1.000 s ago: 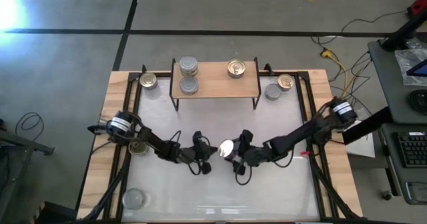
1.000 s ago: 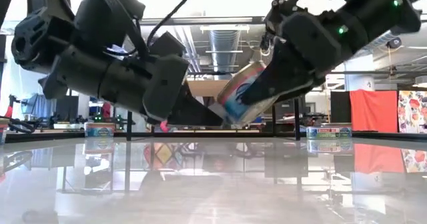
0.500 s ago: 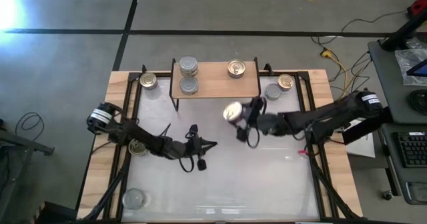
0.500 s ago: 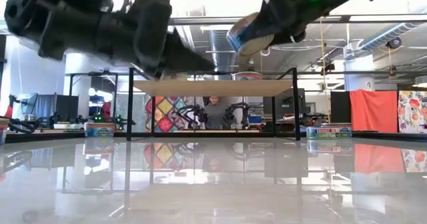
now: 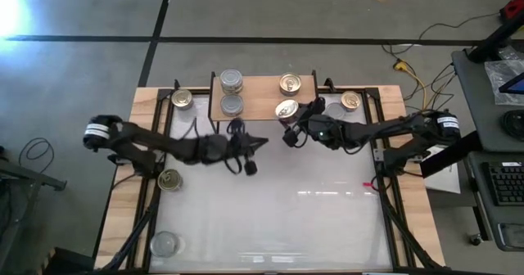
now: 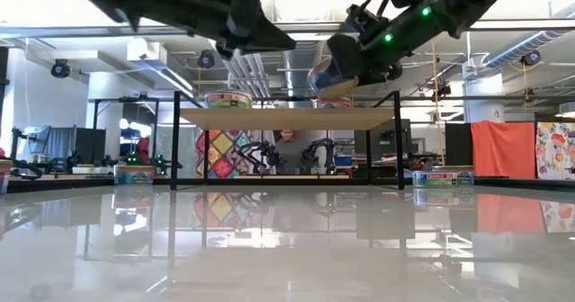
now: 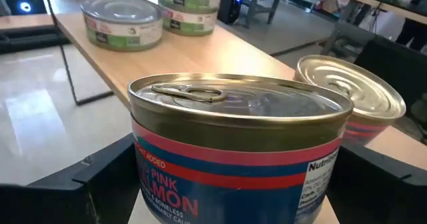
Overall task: Stack canned seafood by type on shelf
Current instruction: Put the blue tuna can on the shelf
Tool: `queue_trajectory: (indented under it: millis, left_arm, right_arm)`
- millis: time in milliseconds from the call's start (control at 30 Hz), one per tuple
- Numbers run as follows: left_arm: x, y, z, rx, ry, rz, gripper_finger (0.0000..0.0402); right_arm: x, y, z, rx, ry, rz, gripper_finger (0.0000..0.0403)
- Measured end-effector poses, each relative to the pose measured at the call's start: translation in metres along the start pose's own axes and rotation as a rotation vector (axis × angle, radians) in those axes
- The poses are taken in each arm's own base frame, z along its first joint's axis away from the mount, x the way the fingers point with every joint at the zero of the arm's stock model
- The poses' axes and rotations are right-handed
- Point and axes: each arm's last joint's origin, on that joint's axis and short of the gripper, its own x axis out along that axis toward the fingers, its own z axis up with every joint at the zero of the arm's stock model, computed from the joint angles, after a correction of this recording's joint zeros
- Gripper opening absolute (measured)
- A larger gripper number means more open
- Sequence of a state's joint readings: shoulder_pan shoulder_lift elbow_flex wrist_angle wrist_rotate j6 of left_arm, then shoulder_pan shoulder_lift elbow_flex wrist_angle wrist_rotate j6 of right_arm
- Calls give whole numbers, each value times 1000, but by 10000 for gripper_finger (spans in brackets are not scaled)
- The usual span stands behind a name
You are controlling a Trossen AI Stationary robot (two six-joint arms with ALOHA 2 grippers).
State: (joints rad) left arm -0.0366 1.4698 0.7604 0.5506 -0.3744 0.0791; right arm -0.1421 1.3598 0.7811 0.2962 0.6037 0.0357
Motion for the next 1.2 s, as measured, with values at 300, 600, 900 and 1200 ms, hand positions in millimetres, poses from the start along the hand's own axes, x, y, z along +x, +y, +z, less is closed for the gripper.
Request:
queue_trajectory:
  millis: [300, 600, 900, 1200]
  left_arm:
    - [48, 53, 26, -41, 48, 15, 1]
    - [99, 70, 50, 6, 140, 62, 1]
    - [128, 82, 37, 0, 240, 85, 1]
    - [122, 87, 40, 17, 239, -5, 1]
  right_arm:
    - [12, -5, -7, 25, 33, -28, 370]
    - [18, -7, -11, 22, 48, -48, 378]
    - [22, -18, -17, 12, 123, -75, 396]
    - [19, -19, -15, -11, 137, 33, 398]
